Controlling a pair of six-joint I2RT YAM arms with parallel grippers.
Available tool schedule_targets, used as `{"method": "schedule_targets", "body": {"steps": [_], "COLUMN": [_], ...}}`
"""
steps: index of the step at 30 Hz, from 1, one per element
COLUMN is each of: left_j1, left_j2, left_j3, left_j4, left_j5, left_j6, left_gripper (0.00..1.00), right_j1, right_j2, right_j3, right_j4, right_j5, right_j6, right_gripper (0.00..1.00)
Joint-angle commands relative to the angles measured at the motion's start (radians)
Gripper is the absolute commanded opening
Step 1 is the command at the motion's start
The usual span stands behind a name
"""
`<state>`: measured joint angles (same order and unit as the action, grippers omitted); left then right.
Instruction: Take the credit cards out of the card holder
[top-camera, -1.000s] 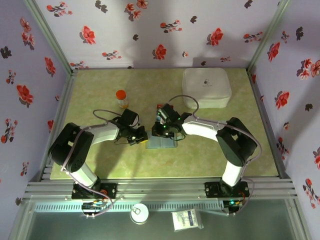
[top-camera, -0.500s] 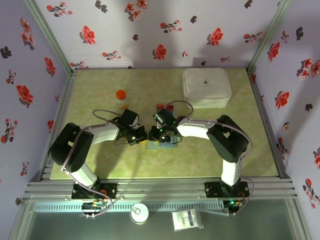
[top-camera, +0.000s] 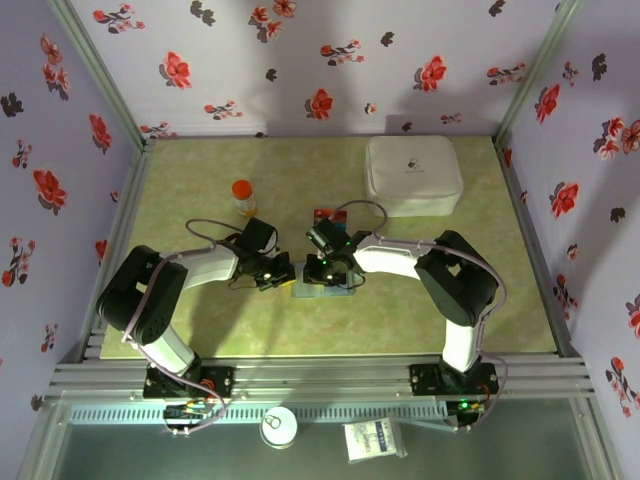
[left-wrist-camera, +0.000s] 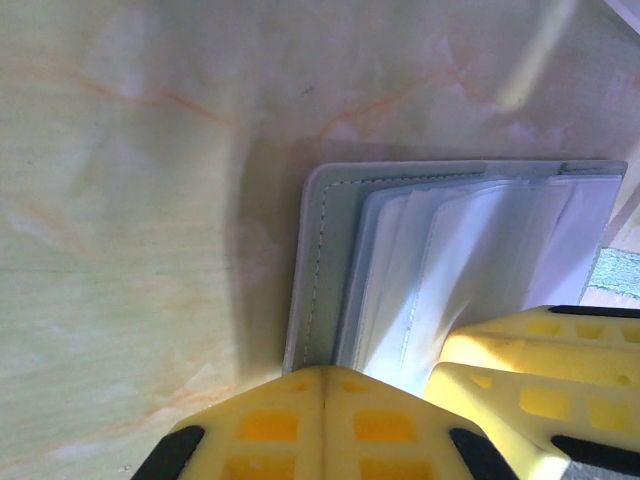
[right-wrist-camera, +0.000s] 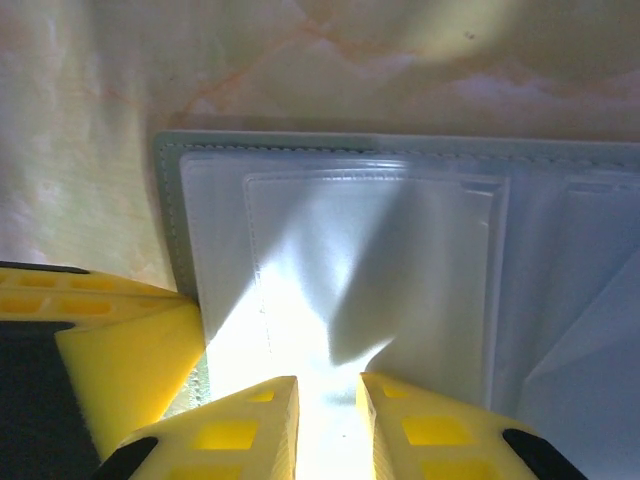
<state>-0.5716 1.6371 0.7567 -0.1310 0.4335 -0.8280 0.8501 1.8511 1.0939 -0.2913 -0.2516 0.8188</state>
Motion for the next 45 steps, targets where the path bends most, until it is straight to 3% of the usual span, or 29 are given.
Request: {"method": "schedule_targets", "body": {"steps": [1,11,17,20,24,27,31,33,35,40,45], "left_j1": [-0.005,-0.002,0.0,0.01,0.038,0.076,0.143,0.175,0.207,0.295,0.364], "left_j2": [-0.002,-0.043,-0.094,-0.129,-0.194,-0.249,-0.323,-0.356,-0.386,-0.417,-0.458], "left_j3": [-0.001,0.03,0.07,0.072,0.066,0.061,0.055,0.053,0.048,0.034,-0.019], "left_j4": [-0.019,-0.032,-0.072,-0.091,-0.144,-0.205,-0.288,-0.321,-0.342,-0.359,-0.266], "left_j5": [-0.012,-0.016,-0.05,-0.081,-0.146,-0.205,-0.296,-0.349,-0.405,-0.559,-0.747], "left_j6": [0.015,0.025,0.049,0.072,0.113,0.156,0.221,0.254,0.283,0.339,0.412], "left_gripper": [0.0,0.0,0.01,0.05,0.18,0.36,0.63,0.77,0.99,1.0,1.0], "right_j1": [0.006,0.006,-0.008,-0.032,-0.093,-0.159,-0.272,-0.325,-0.382,-0.51,-0.605], "right_j2": [-0.011,-0.099,-0.193,-0.253,-0.355,-0.437,-0.549,-0.605,-0.652,-0.717,-0.722], "right_j3": [0.015,-0.011,-0.016,-0.027,-0.072,-0.119,-0.197,-0.229,-0.262,-0.348,-0.486], "right_j4": [-0.103,-0.008,-0.077,-0.138,-0.204,-0.237,-0.263,-0.273,-0.271,-0.209,0.043], "right_j5": [0.072,0.023,0.109,0.176,0.27,0.341,0.426,0.473,0.521,0.698,0.821], "right_j6": [-0.021,-0.02,-0.087,-0.126,-0.177,-0.203,-0.251,-0.279,-0.312,-0.409,-0.561], "right_gripper": [0.24,0.28,0.33,0.4,0.55,0.66,0.99,0.99,0.99,0.99,0.99]}}
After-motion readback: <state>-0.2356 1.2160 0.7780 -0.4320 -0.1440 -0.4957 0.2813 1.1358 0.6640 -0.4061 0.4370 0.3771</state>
